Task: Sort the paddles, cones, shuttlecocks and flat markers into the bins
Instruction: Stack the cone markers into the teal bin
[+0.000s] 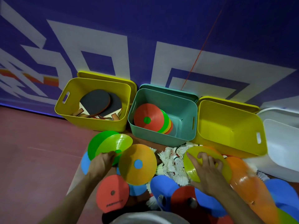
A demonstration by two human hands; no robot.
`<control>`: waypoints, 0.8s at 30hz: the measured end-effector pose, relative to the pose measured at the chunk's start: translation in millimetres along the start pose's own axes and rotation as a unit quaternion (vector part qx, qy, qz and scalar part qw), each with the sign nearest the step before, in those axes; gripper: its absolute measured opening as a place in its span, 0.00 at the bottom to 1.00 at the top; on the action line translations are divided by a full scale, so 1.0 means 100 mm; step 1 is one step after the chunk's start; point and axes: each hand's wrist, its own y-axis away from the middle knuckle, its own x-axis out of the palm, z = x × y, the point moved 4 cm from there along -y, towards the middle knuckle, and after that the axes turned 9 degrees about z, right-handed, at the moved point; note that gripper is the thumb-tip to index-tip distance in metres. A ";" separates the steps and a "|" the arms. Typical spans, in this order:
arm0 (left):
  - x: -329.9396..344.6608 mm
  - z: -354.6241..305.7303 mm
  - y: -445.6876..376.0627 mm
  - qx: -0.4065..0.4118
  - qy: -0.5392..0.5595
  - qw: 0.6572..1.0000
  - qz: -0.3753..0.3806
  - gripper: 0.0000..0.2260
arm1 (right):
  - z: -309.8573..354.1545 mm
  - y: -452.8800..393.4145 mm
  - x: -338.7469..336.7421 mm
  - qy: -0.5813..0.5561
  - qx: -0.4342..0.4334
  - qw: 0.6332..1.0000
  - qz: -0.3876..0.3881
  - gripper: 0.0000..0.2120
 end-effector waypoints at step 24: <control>-1.63 -1.96 -0.97 0.296 -0.043 0.949 -0.100 0.12 | -0.41 0.02 -1.24 -0.187 0.085 0.945 -0.255 0.16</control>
